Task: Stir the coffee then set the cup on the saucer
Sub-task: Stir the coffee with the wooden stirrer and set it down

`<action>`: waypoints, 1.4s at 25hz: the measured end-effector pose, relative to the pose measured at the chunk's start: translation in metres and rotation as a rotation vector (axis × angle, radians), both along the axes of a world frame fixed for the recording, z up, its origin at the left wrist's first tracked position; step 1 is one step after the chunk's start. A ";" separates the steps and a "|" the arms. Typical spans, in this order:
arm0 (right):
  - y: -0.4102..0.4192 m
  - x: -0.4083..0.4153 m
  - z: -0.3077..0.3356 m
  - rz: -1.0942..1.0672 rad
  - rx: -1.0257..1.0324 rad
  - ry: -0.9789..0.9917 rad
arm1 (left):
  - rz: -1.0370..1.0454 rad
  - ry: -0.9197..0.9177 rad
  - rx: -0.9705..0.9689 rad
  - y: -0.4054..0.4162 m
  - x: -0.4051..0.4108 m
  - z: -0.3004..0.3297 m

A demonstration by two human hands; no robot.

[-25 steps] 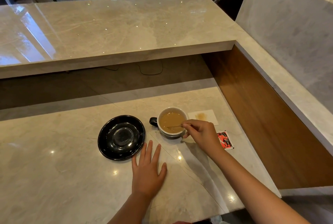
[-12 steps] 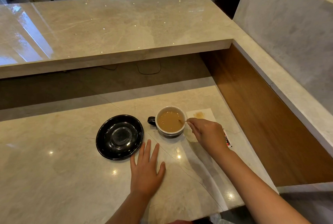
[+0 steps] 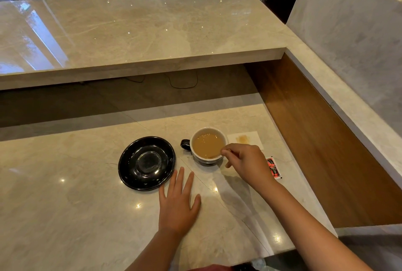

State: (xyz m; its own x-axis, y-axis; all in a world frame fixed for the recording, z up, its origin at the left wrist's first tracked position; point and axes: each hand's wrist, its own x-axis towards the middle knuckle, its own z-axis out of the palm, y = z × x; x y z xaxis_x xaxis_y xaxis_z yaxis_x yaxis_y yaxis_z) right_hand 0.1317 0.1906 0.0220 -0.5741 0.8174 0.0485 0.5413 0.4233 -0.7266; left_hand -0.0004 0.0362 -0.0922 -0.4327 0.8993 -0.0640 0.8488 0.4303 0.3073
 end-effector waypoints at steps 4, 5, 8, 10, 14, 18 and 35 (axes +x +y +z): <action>-0.003 -0.006 -0.007 -0.043 -0.111 0.128 | -0.002 -0.011 0.018 0.000 0.000 0.001; -0.003 -0.008 -0.009 -0.056 -0.132 0.158 | -0.003 -0.007 0.015 0.000 0.000 0.000; -0.002 -0.013 -0.016 -0.110 -0.187 0.251 | -0.007 0.005 0.022 -0.001 -0.001 -0.003; 0.004 -0.016 -0.019 -0.141 -0.166 0.279 | -0.011 0.003 0.025 -0.001 -0.001 -0.003; 0.020 -0.015 -0.024 -0.123 0.021 0.201 | -0.007 0.001 0.028 0.000 -0.001 -0.002; 0.023 -0.004 -0.016 0.035 0.418 0.045 | -0.013 -0.005 0.027 -0.001 -0.001 0.000; 0.004 0.012 0.006 -0.262 -0.336 0.223 | -0.005 0.017 0.057 -0.001 0.001 -0.001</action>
